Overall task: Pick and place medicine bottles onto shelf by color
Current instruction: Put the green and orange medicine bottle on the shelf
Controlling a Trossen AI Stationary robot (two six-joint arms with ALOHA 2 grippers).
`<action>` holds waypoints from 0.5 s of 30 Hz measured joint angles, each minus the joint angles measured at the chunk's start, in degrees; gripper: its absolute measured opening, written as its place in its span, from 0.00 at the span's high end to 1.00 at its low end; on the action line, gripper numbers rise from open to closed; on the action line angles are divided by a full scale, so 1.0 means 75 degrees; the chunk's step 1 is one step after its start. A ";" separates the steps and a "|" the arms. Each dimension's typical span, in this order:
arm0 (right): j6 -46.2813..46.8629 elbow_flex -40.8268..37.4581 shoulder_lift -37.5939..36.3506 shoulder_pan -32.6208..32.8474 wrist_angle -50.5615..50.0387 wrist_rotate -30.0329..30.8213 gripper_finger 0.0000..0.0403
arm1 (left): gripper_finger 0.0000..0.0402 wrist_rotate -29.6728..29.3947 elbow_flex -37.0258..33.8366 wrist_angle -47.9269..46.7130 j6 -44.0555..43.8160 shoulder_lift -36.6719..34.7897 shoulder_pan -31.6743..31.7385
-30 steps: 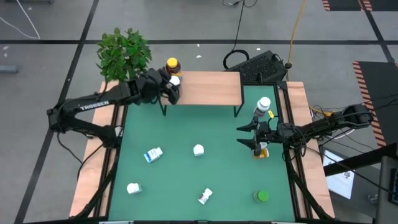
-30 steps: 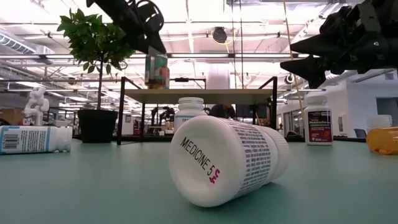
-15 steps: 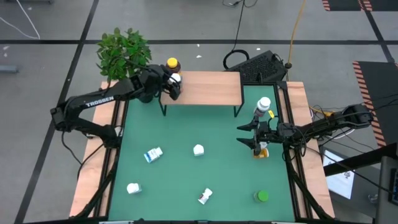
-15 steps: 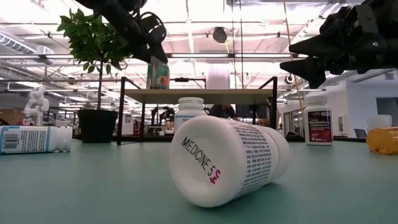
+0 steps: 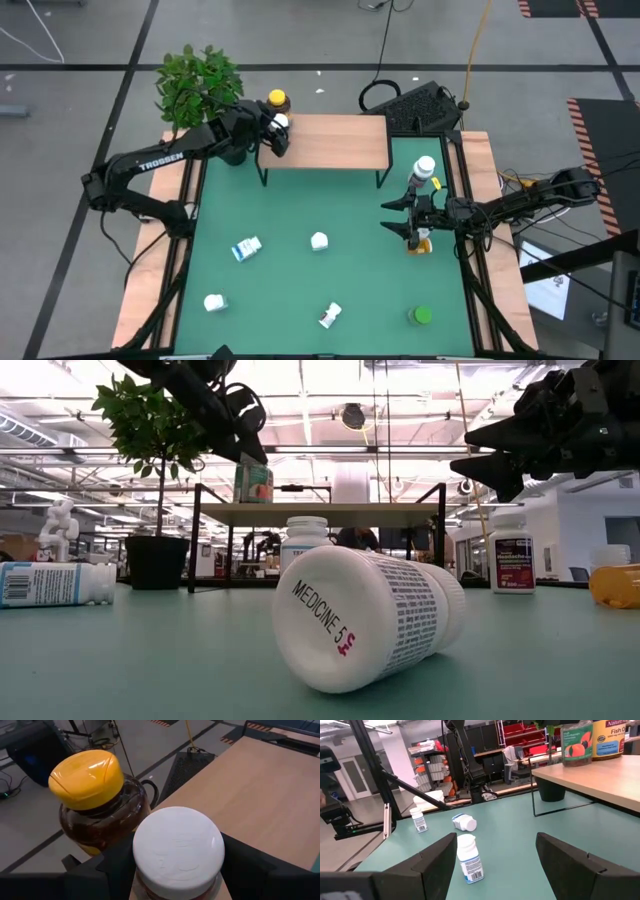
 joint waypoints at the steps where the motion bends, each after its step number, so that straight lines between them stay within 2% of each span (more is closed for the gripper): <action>1: 0.0000 0.0000 0.0000 0.0000 0.0003 0.0000 0.34 | 0.39 -0.0003 0.0000 0.0001 0.0003 0.0000 0.0000; 7: 0.0000 0.0002 0.0000 0.0000 0.0000 -0.0003 0.34 | 0.37 -0.0003 -0.0003 0.0046 0.0068 0.0000 -0.0003; 15: 0.0017 0.0003 0.0000 0.0000 0.0005 -0.0006 0.34 | 0.22 -0.0017 -0.0006 0.0054 -0.0002 -0.0003 -0.0006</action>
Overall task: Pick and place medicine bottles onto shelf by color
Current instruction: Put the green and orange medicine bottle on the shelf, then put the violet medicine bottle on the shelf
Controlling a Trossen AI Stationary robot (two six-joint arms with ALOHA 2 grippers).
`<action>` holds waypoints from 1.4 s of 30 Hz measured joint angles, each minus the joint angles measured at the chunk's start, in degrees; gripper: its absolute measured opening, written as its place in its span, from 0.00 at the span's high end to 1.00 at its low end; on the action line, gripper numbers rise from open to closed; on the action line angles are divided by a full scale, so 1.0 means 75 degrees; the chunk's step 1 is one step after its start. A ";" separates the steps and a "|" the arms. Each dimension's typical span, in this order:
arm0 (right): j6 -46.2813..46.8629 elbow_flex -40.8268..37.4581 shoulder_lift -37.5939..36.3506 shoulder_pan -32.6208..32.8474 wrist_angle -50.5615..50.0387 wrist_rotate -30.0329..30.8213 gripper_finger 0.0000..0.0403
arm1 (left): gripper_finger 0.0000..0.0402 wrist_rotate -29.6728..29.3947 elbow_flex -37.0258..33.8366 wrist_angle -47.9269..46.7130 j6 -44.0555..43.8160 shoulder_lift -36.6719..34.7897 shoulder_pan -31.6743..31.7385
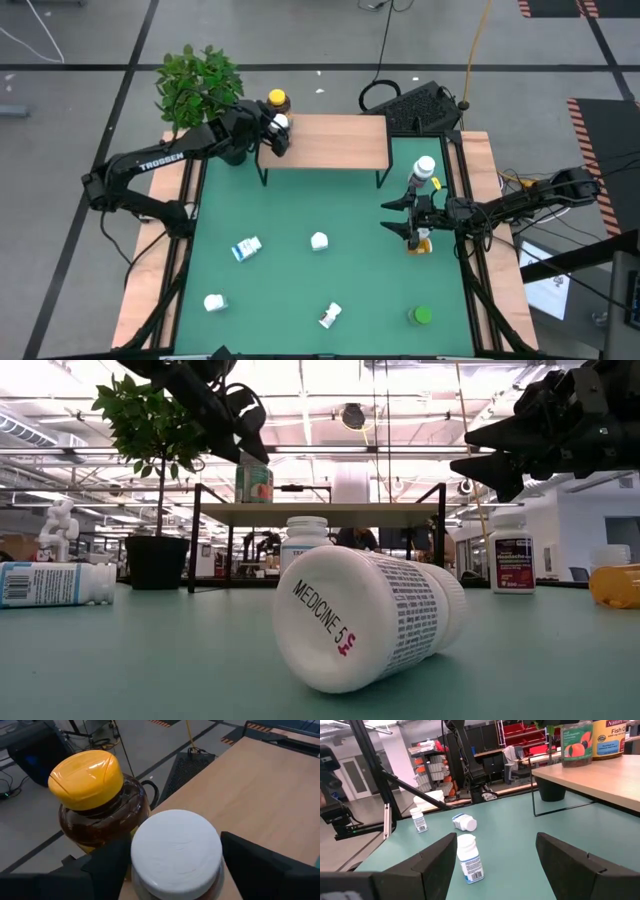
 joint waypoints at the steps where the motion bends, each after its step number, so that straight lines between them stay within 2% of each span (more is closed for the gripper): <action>1: -0.0003 0.0000 0.0000 0.0002 0.0006 0.0000 0.34 | 0.20 0.0000 0.0000 0.0000 0.0000 -0.0011 -0.0005; 7: -0.0450 0.0014 0.0000 0.0003 0.0384 0.0015 0.34 | 0.13 0.0004 -0.0015 -0.0032 0.0000 -0.0246 -0.0185; 11: -0.0614 0.0328 -0.0003 0.0003 -0.0070 0.0823 0.34 | 0.13 -0.0007 -0.0012 0.0016 -0.0038 -0.0686 -0.0371; 15: -0.0887 0.1265 -0.0054 -0.0015 -0.2183 0.1523 0.34 | 0.13 -0.0009 -0.0009 0.0025 -0.0065 -0.1244 -0.0725; 18: -0.1106 0.2238 -0.0041 -0.0009 -0.4526 0.2142 0.34 | 0.13 -0.0006 -0.0009 -0.0131 -0.0139 -0.1560 -0.1092; 21: -0.1237 0.3323 -0.0046 -0.0009 -0.6575 0.3153 0.34 | 0.13 -0.0034 0.0003 -0.0276 -0.0286 -0.1748 -0.1540; 24: -0.1283 0.4199 -0.0062 -0.0009 -0.8347 0.4333 0.34 | 0.13 -0.0406 0.0003 -0.0410 -0.0478 -0.1776 -0.2131; 28: -0.1270 0.5084 -0.0194 -0.0064 -0.9974 0.5542 0.34 | 0.13 -0.1149 0.0003 -0.0593 -0.0619 -0.1647 -0.3015; 31: -0.1096 0.5379 -0.0406 -0.0347 -1.0954 0.5984 0.34 | 0.13 -0.1418 0.0003 -0.0611 -0.0781 -0.1427 -0.3625; 34: -0.0583 0.5476 -0.0754 -0.0982 -1.1695 0.5837 0.34 | 0.13 -0.1472 0.0000 -0.0598 -0.1018 -0.1168 -0.4105; 36: -0.0176 0.5473 -0.0973 -0.1547 -1.2271 0.5303 0.34 | 0.13 -0.1475 0.0000 -0.0627 -0.1125 -0.0987 -0.4356; 42: 0.0214 0.5473 -0.1380 -0.3558 -1.2873 0.2459 0.34 | 0.13 -0.1486 0.0000 -0.0517 -0.1273 -0.0330 -0.4819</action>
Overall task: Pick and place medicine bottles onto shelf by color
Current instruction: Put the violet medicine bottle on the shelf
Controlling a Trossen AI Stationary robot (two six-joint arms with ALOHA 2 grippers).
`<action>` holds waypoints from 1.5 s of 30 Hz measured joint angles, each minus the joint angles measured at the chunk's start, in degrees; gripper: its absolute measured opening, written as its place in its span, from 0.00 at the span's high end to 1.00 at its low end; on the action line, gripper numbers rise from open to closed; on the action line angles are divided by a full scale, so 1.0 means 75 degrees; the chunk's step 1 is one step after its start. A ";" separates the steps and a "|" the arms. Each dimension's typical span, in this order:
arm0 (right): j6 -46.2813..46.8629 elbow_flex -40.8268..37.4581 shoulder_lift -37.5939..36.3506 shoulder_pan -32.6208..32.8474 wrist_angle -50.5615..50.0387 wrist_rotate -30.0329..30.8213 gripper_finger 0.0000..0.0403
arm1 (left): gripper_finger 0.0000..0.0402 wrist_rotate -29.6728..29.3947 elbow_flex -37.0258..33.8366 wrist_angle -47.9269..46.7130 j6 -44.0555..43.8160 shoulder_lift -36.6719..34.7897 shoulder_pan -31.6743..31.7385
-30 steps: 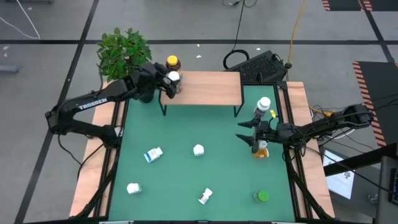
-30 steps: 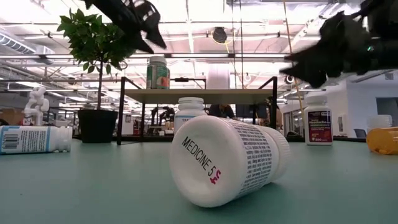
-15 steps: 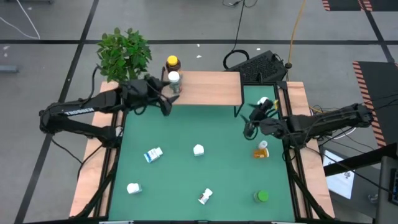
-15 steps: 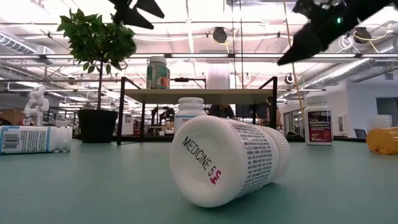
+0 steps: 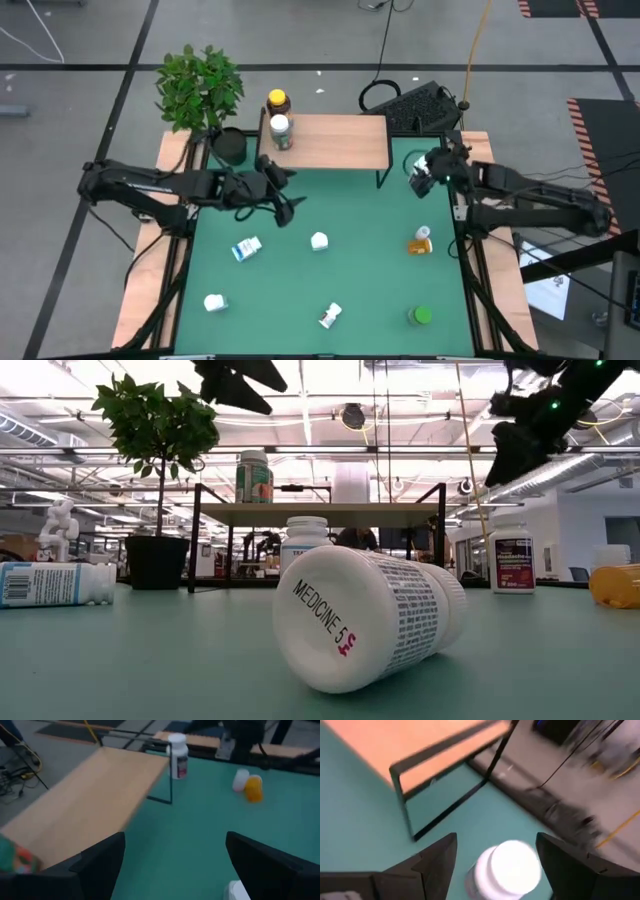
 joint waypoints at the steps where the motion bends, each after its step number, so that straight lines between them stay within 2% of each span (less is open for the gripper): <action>1: -0.0076 0.0000 -0.0009 -0.0299 -0.0012 -0.0352 0.34 | 0.13 -0.0003 0.0000 0.0057 -0.0014 0.0110 -0.0027; 9: -0.0480 -0.0007 0.0238 -0.2102 -0.0329 -0.1961 0.34 | 0.13 -0.0003 -0.0003 0.0199 -0.0030 0.0847 -0.0100; 14: -0.0444 -0.0099 0.0226 -0.2310 -0.0469 -0.2469 0.33 | 0.13 -0.0003 -0.0003 0.0191 -0.0229 0.1153 -0.0103; 17: -0.0519 -0.0099 0.0157 -0.2306 -0.0463 -0.2741 0.29 | 0.13 -0.0012 -0.0003 0.0176 -0.0447 0.1291 -0.0118; 25: 0.0417 -0.0072 0.0440 -0.2376 -0.0725 -0.2611 0.13 | 0.13 -0.0591 -0.0003 0.0147 -0.0595 0.1385 -0.0410; 32: 0.0924 -0.0252 0.0663 -0.2349 -0.0464 -0.2206 0.13 | 0.13 -0.0957 -0.0003 0.0125 -0.0449 0.1316 -0.0561; 36: 0.0851 -0.0302 0.0640 -0.2351 -0.0347 -0.1624 0.13 | 0.13 -0.1008 0.0003 0.0243 -0.0255 0.1163 -0.0532; 45: 0.0263 -0.0315 0.0370 -0.2341 0.0370 -0.2170 0.13 | 0.13 -0.1002 -0.0001 -0.0139 -0.0378 0.1049 -0.0599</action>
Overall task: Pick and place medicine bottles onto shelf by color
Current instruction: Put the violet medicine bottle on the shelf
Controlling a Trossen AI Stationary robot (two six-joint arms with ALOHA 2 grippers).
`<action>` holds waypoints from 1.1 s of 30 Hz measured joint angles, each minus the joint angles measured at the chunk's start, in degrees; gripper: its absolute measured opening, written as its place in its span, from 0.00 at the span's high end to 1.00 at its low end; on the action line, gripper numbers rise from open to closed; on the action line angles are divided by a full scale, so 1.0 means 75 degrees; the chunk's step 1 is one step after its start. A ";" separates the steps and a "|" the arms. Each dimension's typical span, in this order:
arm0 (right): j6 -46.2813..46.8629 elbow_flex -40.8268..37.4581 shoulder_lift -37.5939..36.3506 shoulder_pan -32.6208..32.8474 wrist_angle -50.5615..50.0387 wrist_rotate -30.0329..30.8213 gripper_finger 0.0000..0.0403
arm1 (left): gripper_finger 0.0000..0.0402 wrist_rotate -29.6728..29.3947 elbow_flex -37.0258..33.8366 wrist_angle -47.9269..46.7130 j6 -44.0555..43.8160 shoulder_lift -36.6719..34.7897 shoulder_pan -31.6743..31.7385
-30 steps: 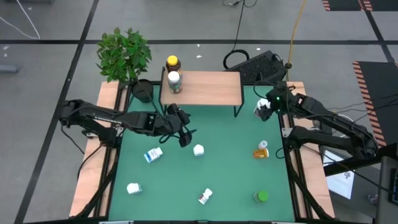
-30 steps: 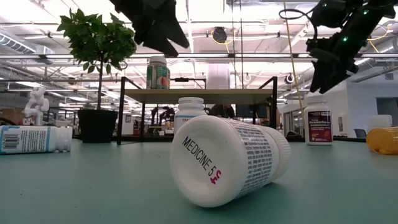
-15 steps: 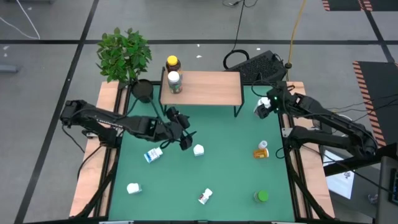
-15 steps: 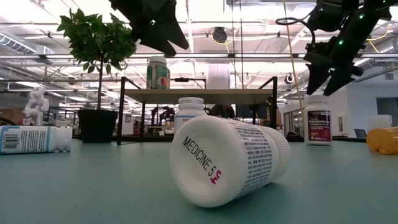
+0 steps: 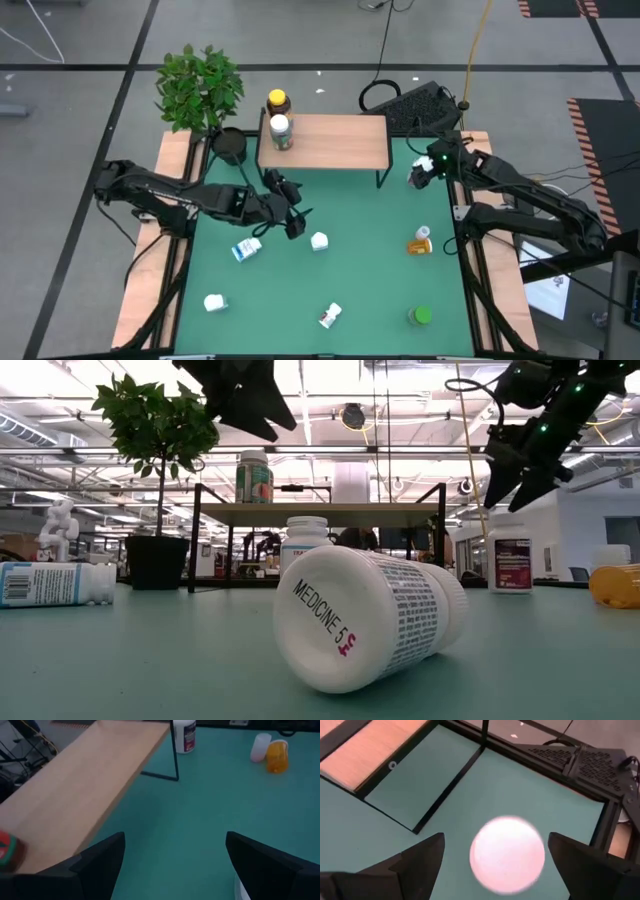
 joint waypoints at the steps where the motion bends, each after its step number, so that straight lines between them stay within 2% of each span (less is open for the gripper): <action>1: -0.0024 0.0000 -0.0026 0.0000 0.0008 0.0013 0.13 | 0.13 0.0003 -0.0001 -0.0062 -0.0044 0.0000 -0.0003; 9: 0.0276 0.0003 -0.0309 0.0000 -0.0164 0.0049 0.13 | 0.13 0.0003 -0.0001 -0.0090 -0.0133 0.0003 -0.0051; 14: 0.0499 0.0022 -0.0283 -0.0012 -0.0780 0.0080 0.13 | 0.13 -0.0011 -0.0001 -0.0069 -0.0143 0.0003 -0.0050; 20: 0.0822 -0.0448 -0.0093 -0.0012 -0.0734 0.0065 0.13 | 0.13 -0.0055 -0.0001 0.0066 -0.0164 0.0003 -0.0060; 24: 0.1007 -0.0734 0.0018 -0.0012 -0.0168 0.0066 0.13 | 0.13 -0.0059 0.0001 0.0077 -0.0164 0.0003 -0.0141; 29: 0.1134 -0.1472 0.0065 -0.0012 0.1256 0.0114 0.13 | 0.13 -0.0061 -0.0001 0.0079 -0.0127 0.0003 -0.0230; 33: 0.0976 -0.2197 0.0064 -0.0013 0.2557 0.0554 0.13 | 0.13 -0.0064 -0.0001 0.0009 -0.0110 0.0003 -0.0310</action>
